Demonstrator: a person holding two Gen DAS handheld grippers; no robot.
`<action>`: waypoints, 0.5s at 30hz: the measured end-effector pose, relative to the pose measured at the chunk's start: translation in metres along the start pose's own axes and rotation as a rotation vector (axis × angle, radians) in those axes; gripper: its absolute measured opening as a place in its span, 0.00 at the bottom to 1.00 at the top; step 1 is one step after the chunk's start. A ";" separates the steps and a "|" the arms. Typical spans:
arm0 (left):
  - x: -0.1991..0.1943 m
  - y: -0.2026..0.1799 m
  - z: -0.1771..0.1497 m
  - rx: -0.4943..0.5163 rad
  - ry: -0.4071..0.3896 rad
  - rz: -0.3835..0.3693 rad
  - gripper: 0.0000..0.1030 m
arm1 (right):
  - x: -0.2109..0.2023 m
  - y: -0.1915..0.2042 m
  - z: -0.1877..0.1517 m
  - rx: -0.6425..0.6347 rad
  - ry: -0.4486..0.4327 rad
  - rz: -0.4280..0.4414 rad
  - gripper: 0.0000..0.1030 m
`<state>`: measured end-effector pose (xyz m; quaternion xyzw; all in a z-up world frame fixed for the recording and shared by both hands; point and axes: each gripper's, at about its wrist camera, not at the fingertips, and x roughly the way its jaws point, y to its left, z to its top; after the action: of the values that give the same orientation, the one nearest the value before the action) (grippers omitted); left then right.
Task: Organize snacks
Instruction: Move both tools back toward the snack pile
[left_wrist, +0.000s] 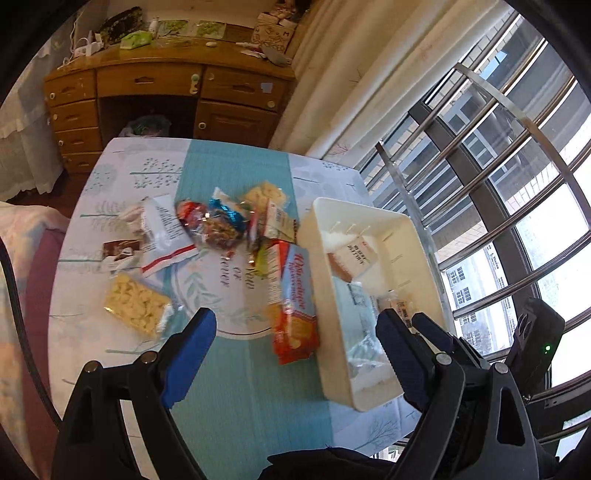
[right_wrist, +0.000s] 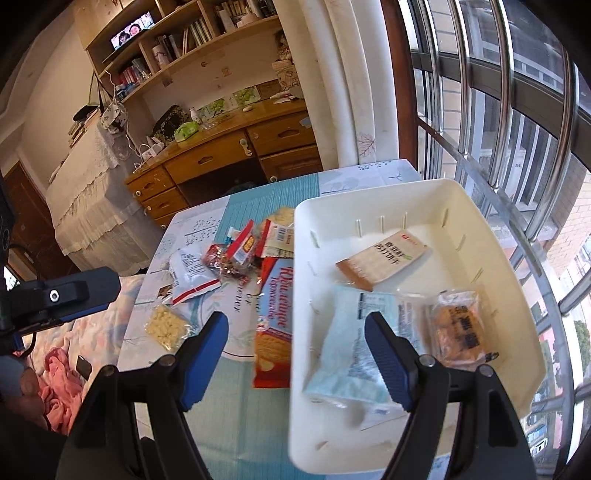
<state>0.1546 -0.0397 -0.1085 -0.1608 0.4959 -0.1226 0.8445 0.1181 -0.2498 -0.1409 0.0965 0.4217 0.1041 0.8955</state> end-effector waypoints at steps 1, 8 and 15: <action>-0.003 0.005 0.000 0.001 0.001 0.000 0.85 | 0.000 0.006 -0.001 0.007 -0.002 -0.002 0.75; -0.029 0.059 -0.004 0.016 0.018 -0.003 0.85 | 0.005 0.054 -0.017 0.050 0.008 -0.017 0.75; -0.042 0.107 0.000 0.041 0.047 -0.014 0.85 | 0.017 0.099 -0.035 0.085 0.029 -0.038 0.75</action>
<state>0.1400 0.0739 -0.1168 -0.1438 0.5117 -0.1425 0.8350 0.0906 -0.1470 -0.1496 0.1248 0.4406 0.0706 0.8862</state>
